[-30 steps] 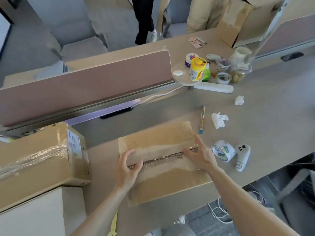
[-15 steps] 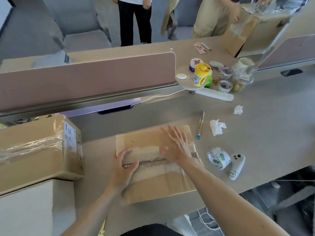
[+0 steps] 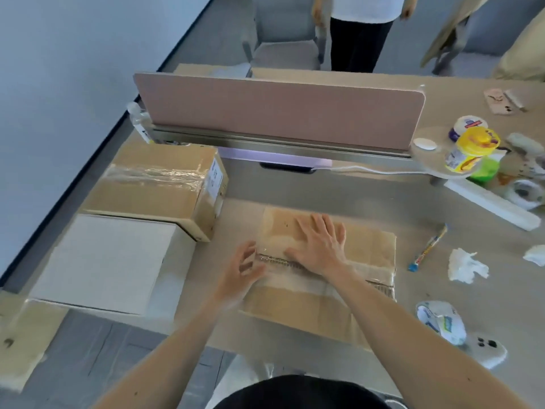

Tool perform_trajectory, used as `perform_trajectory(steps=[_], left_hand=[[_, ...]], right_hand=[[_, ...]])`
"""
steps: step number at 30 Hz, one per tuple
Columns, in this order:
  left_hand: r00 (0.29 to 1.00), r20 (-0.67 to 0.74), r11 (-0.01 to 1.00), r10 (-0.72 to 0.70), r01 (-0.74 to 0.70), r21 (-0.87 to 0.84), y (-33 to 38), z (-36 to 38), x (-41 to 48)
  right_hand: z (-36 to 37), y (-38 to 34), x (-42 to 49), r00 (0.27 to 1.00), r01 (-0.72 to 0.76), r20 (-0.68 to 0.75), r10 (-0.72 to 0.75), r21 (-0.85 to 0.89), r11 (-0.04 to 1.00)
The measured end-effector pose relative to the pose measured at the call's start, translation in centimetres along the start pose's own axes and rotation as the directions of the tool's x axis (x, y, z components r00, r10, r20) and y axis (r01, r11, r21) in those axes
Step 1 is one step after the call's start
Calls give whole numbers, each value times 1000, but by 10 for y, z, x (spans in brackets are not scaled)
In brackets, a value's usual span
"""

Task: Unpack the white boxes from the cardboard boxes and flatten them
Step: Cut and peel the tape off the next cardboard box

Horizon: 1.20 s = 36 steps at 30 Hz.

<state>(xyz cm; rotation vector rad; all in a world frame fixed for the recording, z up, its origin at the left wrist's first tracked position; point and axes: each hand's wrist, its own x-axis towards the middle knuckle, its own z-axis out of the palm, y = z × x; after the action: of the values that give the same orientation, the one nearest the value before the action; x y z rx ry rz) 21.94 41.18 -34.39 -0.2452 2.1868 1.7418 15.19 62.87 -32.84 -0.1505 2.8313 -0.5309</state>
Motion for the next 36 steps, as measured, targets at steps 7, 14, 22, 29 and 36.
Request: perform_trajectory(steps=[7, 14, 22, 29, 36], left_hand=[[920, -347, 922, -180, 281, 266, -48, -37, -26], [885, -326, 626, -334, 466, 625, -98, -61, -25], [864, -362, 583, -349, 503, 638, -113, -56, -13], [879, -339, 612, -337, 478, 631, -110, -60, -11], [898, -370, 929, -239, 322, 181, -54, -65, 0]], right_hand=[[10, -4, -15, 996, 64, -56, -65, -32, 997], [16, -6, -22, 994, 71, -84, -75, -47, 996], [18, -9, -28, 999, 19, -40, -21, -41, 999], [18, -15, -32, 999, -50, -7, 51, 16, 999], [8, -34, -28, 996, -72, -33, 82, 246, 967]])
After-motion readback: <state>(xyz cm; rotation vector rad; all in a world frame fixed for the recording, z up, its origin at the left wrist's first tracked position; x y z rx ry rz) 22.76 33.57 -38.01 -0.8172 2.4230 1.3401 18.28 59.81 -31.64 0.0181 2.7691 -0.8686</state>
